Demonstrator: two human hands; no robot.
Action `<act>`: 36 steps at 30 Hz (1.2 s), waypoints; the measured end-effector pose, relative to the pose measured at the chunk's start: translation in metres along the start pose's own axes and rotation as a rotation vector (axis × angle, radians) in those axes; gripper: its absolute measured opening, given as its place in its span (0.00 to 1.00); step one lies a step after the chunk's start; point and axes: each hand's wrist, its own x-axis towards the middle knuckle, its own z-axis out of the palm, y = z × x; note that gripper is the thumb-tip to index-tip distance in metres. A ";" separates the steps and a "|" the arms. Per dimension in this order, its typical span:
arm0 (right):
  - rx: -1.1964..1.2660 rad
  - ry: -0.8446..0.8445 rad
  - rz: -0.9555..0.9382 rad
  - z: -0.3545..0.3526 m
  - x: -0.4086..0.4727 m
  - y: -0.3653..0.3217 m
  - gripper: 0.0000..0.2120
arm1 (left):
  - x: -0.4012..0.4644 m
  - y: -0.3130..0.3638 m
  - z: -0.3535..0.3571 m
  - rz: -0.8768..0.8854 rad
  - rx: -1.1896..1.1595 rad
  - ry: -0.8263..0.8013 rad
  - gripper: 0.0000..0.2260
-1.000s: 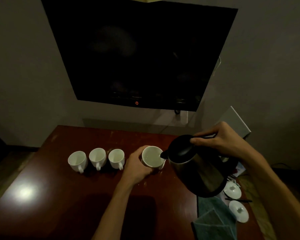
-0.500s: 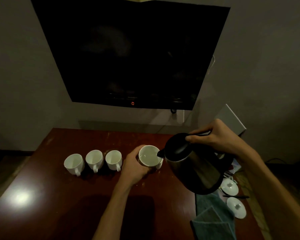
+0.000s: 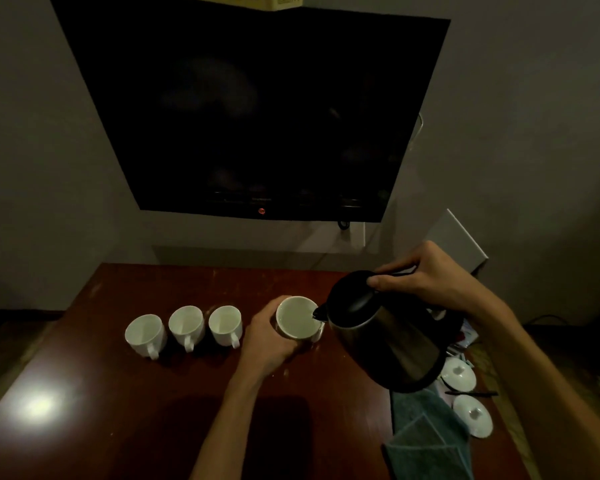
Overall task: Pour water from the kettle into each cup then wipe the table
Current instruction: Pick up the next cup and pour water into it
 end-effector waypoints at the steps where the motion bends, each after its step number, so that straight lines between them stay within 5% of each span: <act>1: -0.002 -0.001 0.001 0.000 0.000 0.000 0.23 | 0.000 -0.001 0.000 -0.002 -0.005 -0.001 0.30; 15: -0.016 -0.010 0.015 0.002 -0.003 0.001 0.30 | -0.004 -0.003 0.001 0.007 -0.029 0.001 0.30; 36: -0.027 -0.002 0.006 0.003 -0.007 -0.002 0.27 | -0.011 0.004 0.000 0.030 -0.048 0.006 0.28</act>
